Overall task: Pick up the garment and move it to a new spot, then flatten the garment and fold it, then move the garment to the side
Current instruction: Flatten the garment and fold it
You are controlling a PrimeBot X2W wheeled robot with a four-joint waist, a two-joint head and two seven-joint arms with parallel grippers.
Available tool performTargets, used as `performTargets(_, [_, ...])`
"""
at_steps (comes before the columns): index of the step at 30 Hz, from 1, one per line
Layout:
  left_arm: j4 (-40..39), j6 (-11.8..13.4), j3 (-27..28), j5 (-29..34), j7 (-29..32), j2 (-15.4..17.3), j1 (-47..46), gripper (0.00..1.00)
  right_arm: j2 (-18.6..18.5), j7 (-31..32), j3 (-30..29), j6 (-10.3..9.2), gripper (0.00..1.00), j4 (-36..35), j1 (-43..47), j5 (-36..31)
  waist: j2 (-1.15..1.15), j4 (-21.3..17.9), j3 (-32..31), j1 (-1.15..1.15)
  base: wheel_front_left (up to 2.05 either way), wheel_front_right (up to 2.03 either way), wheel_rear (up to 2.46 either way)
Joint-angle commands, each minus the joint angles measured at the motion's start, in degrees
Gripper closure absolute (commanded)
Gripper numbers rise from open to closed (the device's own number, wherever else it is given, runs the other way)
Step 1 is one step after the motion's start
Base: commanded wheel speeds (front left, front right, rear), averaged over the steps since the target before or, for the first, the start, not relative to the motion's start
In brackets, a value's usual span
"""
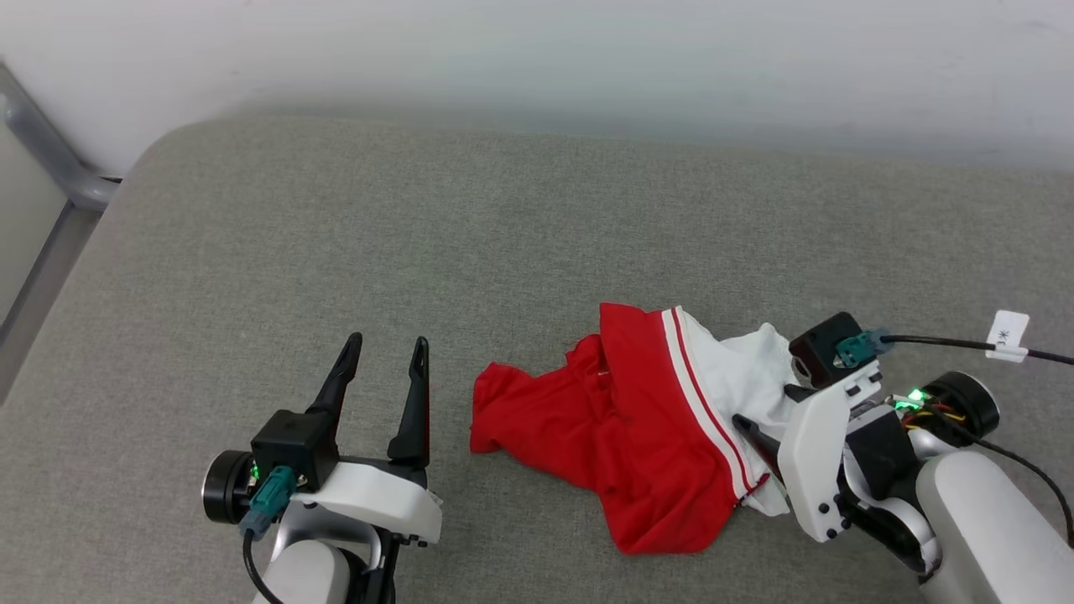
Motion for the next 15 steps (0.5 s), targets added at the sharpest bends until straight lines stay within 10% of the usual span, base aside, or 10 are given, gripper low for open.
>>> performTargets(1, [0.15,-0.19,0.22,0.29,-0.15,-0.33,-0.37,0.0,-0.91,0.49,1.37,-0.02,0.0,0.41,-1.63,1.16,0.0,0.43,0.28,-0.01,0.0,0.0,0.0])
performTargets(2, [0.25,-0.32,0.33,0.43,-0.15,-0.47,-0.41,0.0,-1.36,0.51,2.01,-0.02,0.21,0.65,-2.29,1.5,0.0,0.51,0.31,-0.01,0.0,0.0,0.0])
performTargets(4, [0.48,-0.64,0.53,0.51,-0.15,-0.71,-0.47,0.0,-2.17,0.68,3.26,-0.02,1.0,1.19,-3.41,2.22,0.0,0.6,0.29,-0.01,0.0,0.0,0.0])
performTargets(15, [1.07,-1.0,2.39,1.69,-0.15,-1.37,0.98,0.0,-4.89,-2.07,1.17,-0.02,1.0,-0.04,-7.25,1.88,0.0,-1.7,-1.51,-0.01,0.0,0.0,0.0])
